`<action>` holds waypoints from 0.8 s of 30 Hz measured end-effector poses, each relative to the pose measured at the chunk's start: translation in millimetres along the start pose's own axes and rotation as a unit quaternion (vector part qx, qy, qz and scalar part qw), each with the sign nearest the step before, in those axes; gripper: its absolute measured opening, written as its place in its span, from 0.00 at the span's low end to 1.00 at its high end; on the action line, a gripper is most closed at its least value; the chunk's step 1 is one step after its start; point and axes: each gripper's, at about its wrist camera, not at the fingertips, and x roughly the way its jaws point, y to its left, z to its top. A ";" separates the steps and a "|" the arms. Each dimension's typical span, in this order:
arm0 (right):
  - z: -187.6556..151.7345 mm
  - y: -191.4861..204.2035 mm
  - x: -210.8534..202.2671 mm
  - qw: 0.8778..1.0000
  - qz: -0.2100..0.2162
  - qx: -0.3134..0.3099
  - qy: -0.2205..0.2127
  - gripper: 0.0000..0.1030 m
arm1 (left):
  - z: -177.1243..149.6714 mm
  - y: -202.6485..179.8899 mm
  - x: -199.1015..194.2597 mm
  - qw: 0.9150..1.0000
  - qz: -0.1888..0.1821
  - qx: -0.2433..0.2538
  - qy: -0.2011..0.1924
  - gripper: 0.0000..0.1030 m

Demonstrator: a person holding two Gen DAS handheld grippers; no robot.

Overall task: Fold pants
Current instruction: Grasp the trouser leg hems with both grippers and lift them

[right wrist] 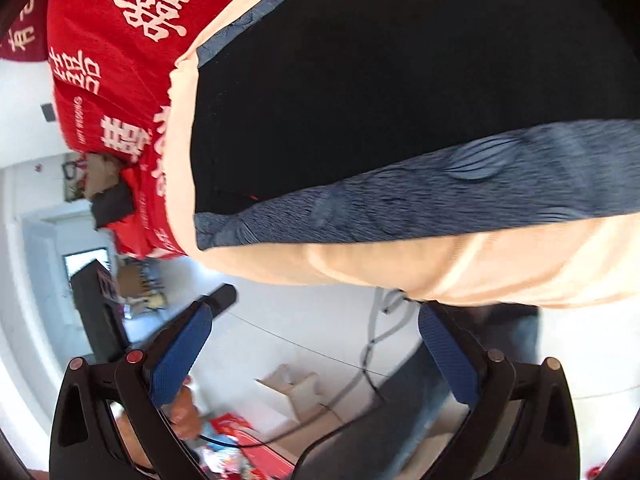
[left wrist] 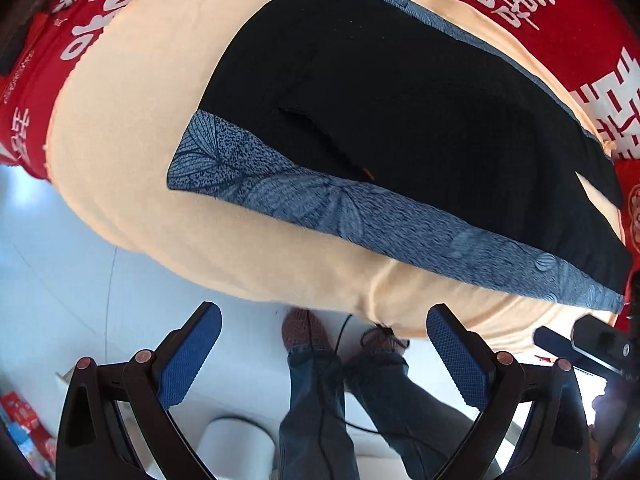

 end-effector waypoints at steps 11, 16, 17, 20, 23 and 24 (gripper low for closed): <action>17.7 -12.9 70.6 0.994 0.103 -0.015 -0.020 1.00 | 22.1 17.2 43.8 0.992 -0.120 0.006 -0.038 1.00; 36.4 27.1 43.0 0.987 0.134 -0.057 -0.065 1.00 | 30.6 8.8 51.9 0.984 -0.175 0.009 -0.018 1.00; 39.0 34.9 37.3 0.985 0.141 -0.064 -0.070 1.00 | 34.1 6.6 53.7 0.982 -0.189 0.008 -0.013 1.00; 42.4 55.2 23.9 0.981 0.152 -0.091 -0.078 1.00 | 48.6 -4.4 52.9 0.975 -0.221 -0.012 -0.007 1.00; 41.0 60.0 18.3 0.982 0.142 -0.103 -0.077 1.00 | 66.6 1.5 54.1 0.970 -0.232 -0.066 -0.024 1.00; 39.7 56.1 17.9 0.983 0.130 -0.102 -0.076 1.00 | 70.7 5.6 55.2 0.968 -0.232 -0.087 -0.028 1.00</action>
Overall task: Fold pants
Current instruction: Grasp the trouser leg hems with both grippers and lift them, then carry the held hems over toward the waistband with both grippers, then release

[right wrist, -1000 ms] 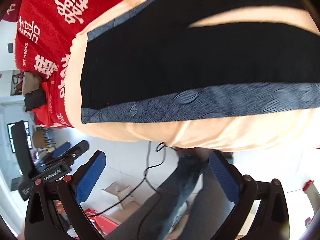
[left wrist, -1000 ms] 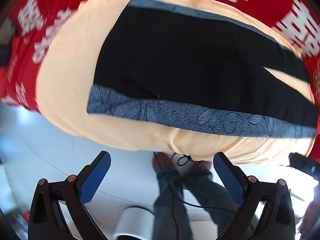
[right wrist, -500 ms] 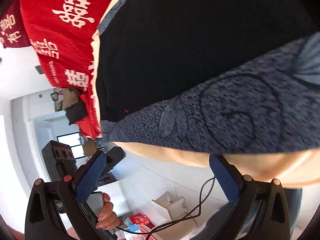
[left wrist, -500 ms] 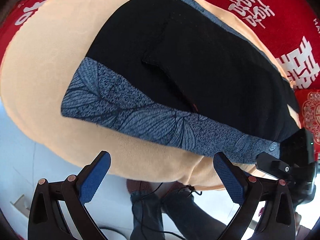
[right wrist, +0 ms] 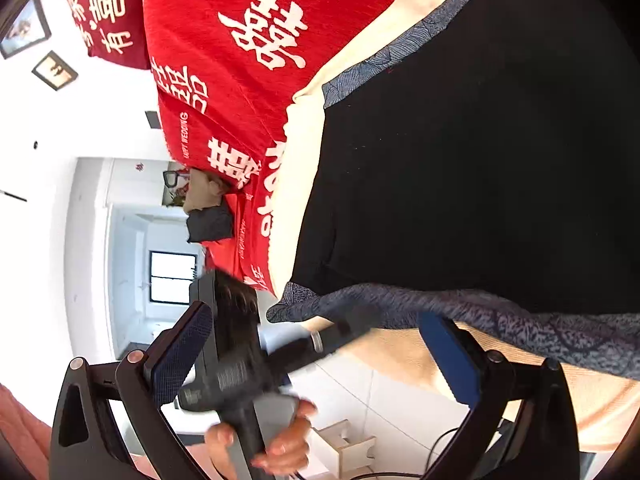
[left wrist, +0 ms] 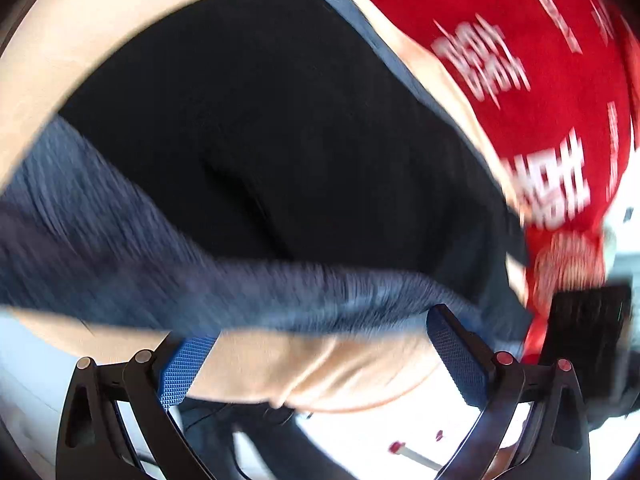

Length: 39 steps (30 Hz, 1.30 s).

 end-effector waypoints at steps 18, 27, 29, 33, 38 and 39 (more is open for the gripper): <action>-65.1 -130.8 -99.1 0.972 -0.045 0.215 -0.079 1.00 | 1.2 -14.7 25.6 0.989 0.107 0.101 0.024 1.00; -66.9 -135.7 -102.1 0.969 -0.017 0.226 -0.098 0.79 | 3.7 -4.9 25.8 0.997 0.065 0.034 0.014 1.00; -69.7 -139.8 -103.3 0.965 0.000 0.237 -0.108 0.79 | 4.0 -4.0 28.9 0.997 0.068 0.037 0.017 1.00; -56.1 -136.8 -109.5 0.961 0.052 0.231 -0.141 0.76 | 2.3 -7.2 36.8 0.996 0.069 0.048 0.015 0.98; -48.0 -144.4 -99.2 0.958 0.043 0.252 -0.130 0.59 | -11.2 -0.7 36.4 0.997 0.069 0.038 0.009 0.90; -48.4 -147.7 -97.8 0.954 0.034 0.270 -0.124 0.48 | -11.2 -0.3 36.1 0.997 0.070 0.035 0.008 0.87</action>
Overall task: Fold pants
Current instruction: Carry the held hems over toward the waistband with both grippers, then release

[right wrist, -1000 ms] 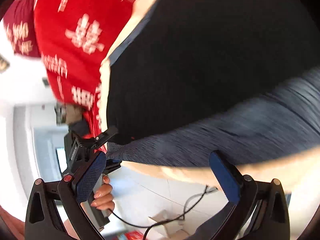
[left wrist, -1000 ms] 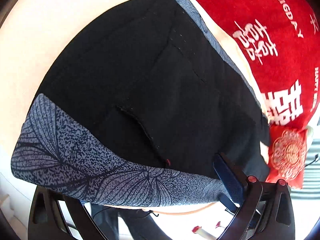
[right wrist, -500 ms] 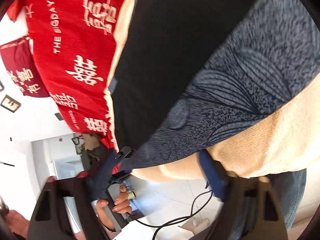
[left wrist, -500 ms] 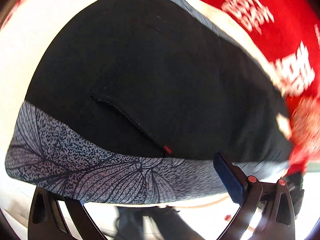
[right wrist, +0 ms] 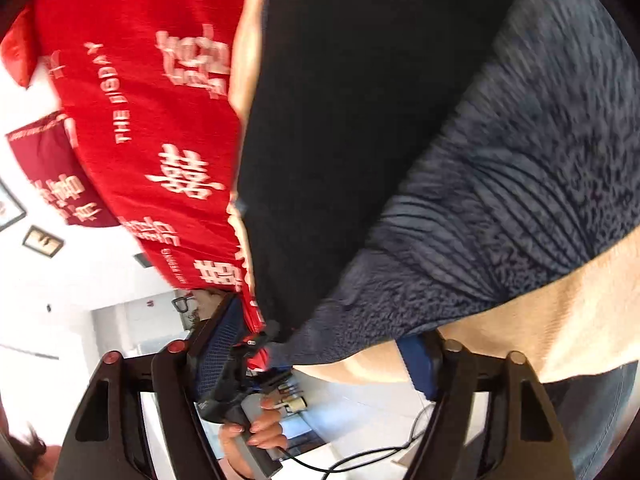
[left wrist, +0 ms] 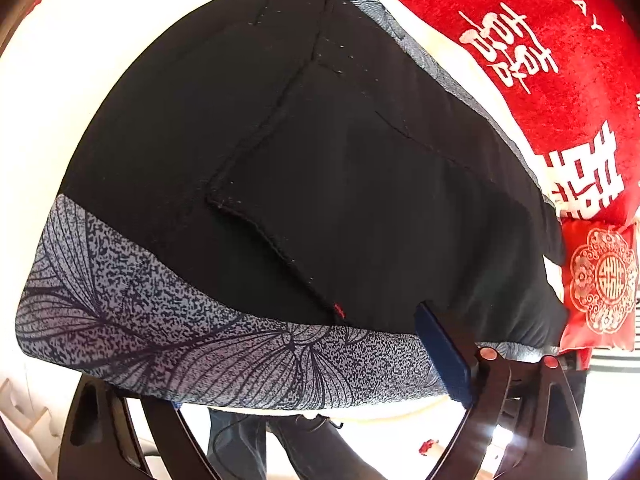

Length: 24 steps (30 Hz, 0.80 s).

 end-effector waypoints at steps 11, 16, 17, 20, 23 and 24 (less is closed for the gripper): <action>17.0 107.1 -7.4 0.984 -0.096 -0.138 0.055 0.06 | 9.7 7.2 -50.2 0.999 -0.002 -0.034 -0.032 0.25; 78.5 174.6 2.3 0.965 -0.127 -0.213 0.078 0.07 | 49.4 -27.7 -83.9 0.997 -0.011 -0.027 -0.077 0.25; 96.3 187.0 9.2 0.961 -0.134 -0.228 0.083 0.08 | 60.4 -34.2 -86.2 0.996 -0.011 -0.024 -0.086 0.25; 145.3 216.4 39.7 0.952 -0.148 -0.249 0.099 0.10 | 105.8 -54.8 -81.5 0.994 -0.004 -0.009 -0.112 0.26; 192.5 225.9 78.8 0.942 -0.174 -0.265 0.105 0.10 | 154.1 -74.2 -56.2 0.990 0.034 0.021 -0.136 0.35; 206.3 224.1 92.3 0.941 -0.184 -0.264 0.108 0.10 | 166.7 -77.7 -46.6 0.988 0.052 0.027 -0.143 0.39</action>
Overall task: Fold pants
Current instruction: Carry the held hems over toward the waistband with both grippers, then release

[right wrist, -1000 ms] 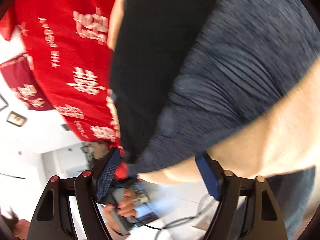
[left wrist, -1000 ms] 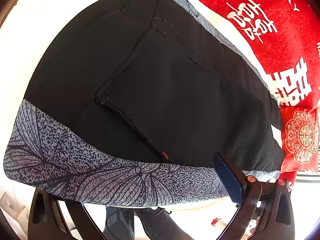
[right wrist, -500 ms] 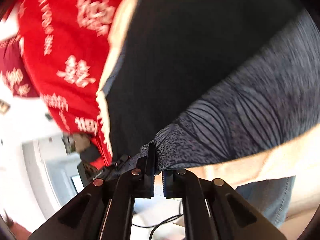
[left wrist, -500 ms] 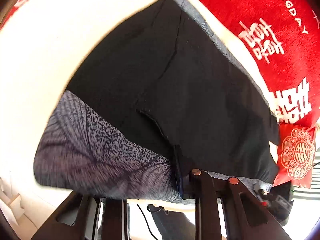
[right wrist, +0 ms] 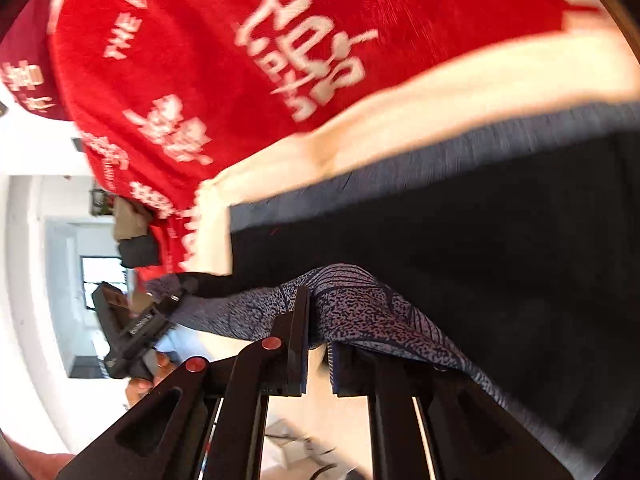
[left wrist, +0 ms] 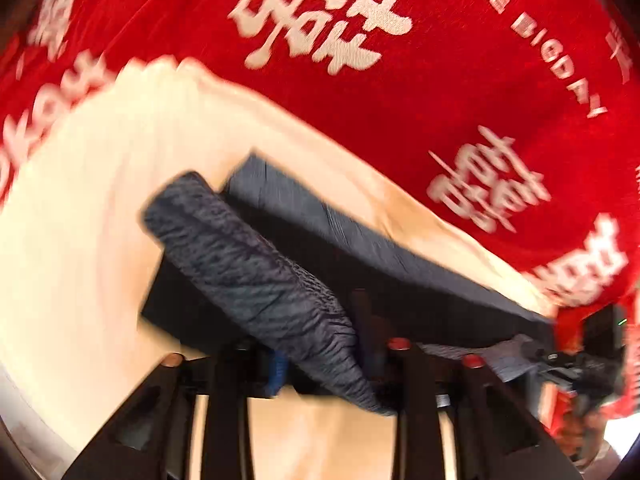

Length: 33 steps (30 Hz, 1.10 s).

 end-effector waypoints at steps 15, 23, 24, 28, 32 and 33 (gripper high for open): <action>31.1 29.2 11.9 0.993 -0.038 -0.109 0.020 0.79 | 36.3 -18.3 43.1 0.990 0.139 0.010 -0.011 0.71; 33.9 30.9 84.2 0.973 -0.143 -0.173 0.057 0.32 | 1.4 -62.3 97.7 0.985 0.140 0.089 0.045 0.80; 40.8 26.3 83.1 0.975 -0.139 -0.165 0.044 0.29 | 1.8 -63.9 111.6 0.984 0.147 0.085 0.049 0.80; 60.4 22.8 60.6 0.983 -0.125 -0.133 -0.001 0.31 | 7.8 -77.0 136.8 0.977 0.186 0.101 0.031 0.80; 50.3 17.1 29.4 0.991 -0.087 -0.104 -0.010 0.44 | 1.2 -94.0 122.7 0.973 0.188 0.124 0.056 0.80; 44.7 14.6 21.4 0.992 -0.080 -0.099 -0.010 0.46 | -4.4 -101.9 115.8 0.971 0.189 0.135 0.057 0.80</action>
